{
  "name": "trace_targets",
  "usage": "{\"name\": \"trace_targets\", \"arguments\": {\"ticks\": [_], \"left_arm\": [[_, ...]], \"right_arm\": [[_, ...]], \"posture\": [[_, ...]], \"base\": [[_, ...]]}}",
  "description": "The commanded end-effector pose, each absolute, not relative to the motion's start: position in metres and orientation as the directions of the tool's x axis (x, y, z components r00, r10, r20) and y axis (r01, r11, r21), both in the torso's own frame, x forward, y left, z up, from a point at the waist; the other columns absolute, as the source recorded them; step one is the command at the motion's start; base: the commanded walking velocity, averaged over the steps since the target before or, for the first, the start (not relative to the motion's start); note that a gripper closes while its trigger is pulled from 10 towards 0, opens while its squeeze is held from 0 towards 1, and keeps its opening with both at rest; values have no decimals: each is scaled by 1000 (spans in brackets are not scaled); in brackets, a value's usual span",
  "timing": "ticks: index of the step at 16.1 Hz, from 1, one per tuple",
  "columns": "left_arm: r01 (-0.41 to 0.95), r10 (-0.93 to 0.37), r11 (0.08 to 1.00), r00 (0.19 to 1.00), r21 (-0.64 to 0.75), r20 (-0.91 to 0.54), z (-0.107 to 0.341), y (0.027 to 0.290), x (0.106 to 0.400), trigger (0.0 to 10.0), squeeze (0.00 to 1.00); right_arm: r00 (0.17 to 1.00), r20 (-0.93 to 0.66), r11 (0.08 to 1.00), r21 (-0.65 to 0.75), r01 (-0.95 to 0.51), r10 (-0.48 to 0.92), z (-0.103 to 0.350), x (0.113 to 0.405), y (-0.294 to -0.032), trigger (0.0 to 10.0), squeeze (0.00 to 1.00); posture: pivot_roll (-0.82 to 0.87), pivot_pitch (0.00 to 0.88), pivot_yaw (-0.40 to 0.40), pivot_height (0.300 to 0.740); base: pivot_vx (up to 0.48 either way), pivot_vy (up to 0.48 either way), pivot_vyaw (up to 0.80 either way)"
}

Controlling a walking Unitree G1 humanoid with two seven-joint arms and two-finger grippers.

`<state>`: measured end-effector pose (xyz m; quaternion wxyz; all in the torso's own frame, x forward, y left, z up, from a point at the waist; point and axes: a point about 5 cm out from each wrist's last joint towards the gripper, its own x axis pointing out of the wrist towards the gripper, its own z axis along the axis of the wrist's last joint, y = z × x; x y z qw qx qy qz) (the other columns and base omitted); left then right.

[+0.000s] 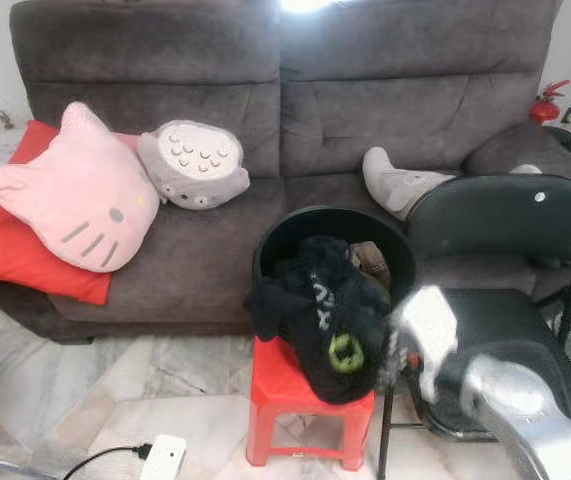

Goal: Hang hanger

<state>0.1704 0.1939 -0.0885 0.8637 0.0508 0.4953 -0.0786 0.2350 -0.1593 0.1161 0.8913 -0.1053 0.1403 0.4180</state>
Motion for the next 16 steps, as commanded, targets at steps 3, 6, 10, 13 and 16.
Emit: {"name": "trace_targets", "arguments": {"ticks": [3, 6, 10, 13, 16], "left_arm": [[192, -81, 981, 483, 15, -872, -90, 196, 167, 10000, 0], [194, -83, 981, 482, 15, -872, -90, 196, 167, 10000, 0], [196, -83, 980, 482, 16, -872, -90, 196, 167, 10000, 0], [197, -81, 980, 483, 18, -872, -89, 196, 168, 10000, 0], [196, -76, 980, 484, 23, -872, -89, 197, 168, 10000, 0]], "right_arm": [[524, -425, 550, -72, -832, 738, 111, 222, -157, 10000, 0], [538, -490, 562, -113, -820, 686, 104, 223, -167, 10000, 0], [530, -585, 554, -160, -817, 614, 93, 218, -181, 10000, 0], [574, -529, 581, -176, -795, 625, 99, 226, -176, 10000, 1000], [629, -506, 610, -231, -758, 590, 102, 234, -178, 10000, 1000]], "posture": [[-87, 0, 33, 740], [-86, 0, 33, 740], [-89, 0, 32, 740], [-86, 0, 32, 740], [-84, 0, 32, 740]], "base": [[0, 0, 0], [0, 0, 0], [0, 0, 0], [0, 0, 0], [0, 0, 0]]}}
